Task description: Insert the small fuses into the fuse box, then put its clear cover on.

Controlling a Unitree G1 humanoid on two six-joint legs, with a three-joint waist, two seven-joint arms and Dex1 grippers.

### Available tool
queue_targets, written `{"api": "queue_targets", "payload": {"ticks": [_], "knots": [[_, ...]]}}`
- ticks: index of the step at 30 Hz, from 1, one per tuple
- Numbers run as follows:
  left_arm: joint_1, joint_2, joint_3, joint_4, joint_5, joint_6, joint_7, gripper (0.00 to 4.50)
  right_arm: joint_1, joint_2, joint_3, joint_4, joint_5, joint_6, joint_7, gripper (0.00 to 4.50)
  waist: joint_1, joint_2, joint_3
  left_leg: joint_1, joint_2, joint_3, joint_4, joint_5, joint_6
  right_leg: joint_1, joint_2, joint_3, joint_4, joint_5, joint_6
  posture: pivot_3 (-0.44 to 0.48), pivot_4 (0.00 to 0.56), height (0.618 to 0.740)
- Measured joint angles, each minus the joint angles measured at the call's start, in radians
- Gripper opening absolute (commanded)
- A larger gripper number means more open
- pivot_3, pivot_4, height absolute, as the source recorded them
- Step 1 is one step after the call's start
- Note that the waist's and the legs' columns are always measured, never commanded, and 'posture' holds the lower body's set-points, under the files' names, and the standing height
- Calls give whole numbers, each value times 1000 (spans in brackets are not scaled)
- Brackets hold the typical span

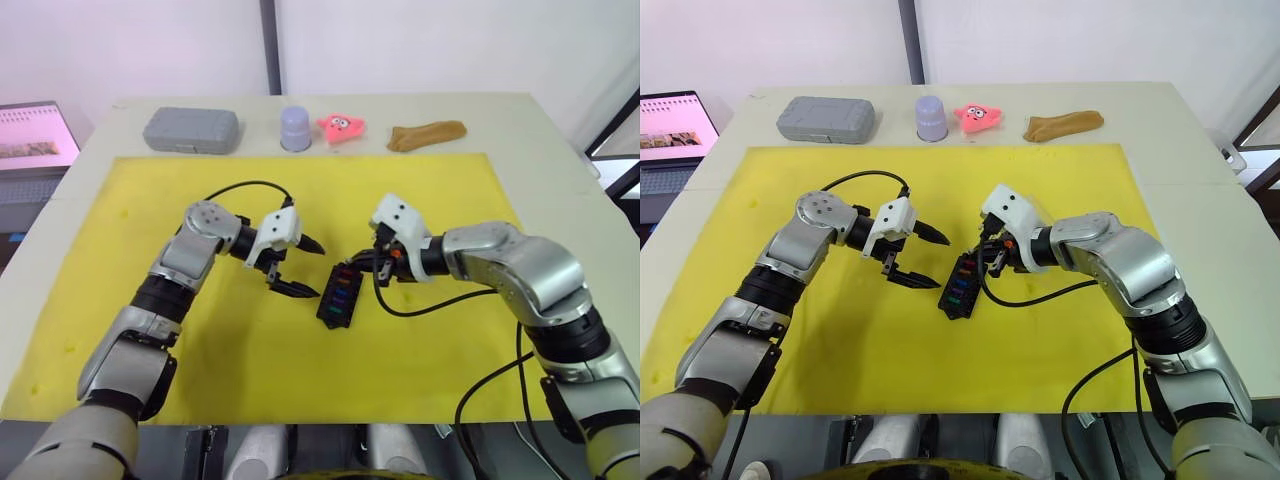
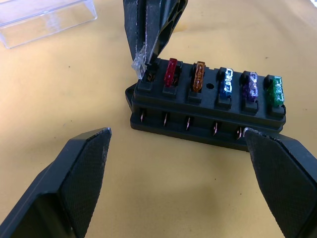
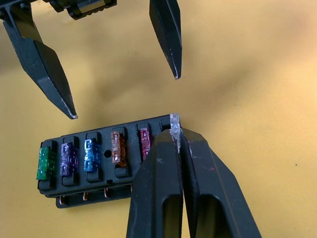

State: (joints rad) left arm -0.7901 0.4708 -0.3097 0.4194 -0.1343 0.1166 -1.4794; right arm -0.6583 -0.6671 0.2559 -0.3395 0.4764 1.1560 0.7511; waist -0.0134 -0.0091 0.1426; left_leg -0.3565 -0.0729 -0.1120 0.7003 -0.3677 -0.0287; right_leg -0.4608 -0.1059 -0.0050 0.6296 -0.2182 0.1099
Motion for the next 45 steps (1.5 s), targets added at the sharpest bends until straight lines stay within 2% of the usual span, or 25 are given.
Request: {"api": "queue_targets", "payload": {"ticks": [26, 29, 30, 45], "knots": [[0, -5, 0, 0, 5, -4, 8, 4500, 13, 6, 17, 0, -11, -15, -16, 51, 0, 0, 0, 0, 0, 0, 0, 0, 0, 0, 0, 0, 0, 0, 0, 0, 150, 740], [0, -8, 0, 1, 5, -6, 9, 4500, 13, 0, 17, 0, -12, -15, -8, 884, 0, 0, 0, 0, 0, 0, 0, 0, 0, 0, 0, 0, 0, 0, 0, 0, 150, 740], [0, -9, 0, 1, 5, -8, 9, 4500, 13, -3, 17, 0, -14, -15, -7, 1338, 0, 0, 0, 0, 0, 0, 0, 0, 0, 0, 0, 0, 0, 0, 0, 0, 150, 740], [0, -13, 0, 6, 7, -13, 18, 4500, -11, -22, -4, 2, -14, -28, 36, 1338, 0, 0, 0, 0, 0, 0, 0, 0, 0, 0, 0, 0, 0, 0, 0, 0, 150, 740]]}}
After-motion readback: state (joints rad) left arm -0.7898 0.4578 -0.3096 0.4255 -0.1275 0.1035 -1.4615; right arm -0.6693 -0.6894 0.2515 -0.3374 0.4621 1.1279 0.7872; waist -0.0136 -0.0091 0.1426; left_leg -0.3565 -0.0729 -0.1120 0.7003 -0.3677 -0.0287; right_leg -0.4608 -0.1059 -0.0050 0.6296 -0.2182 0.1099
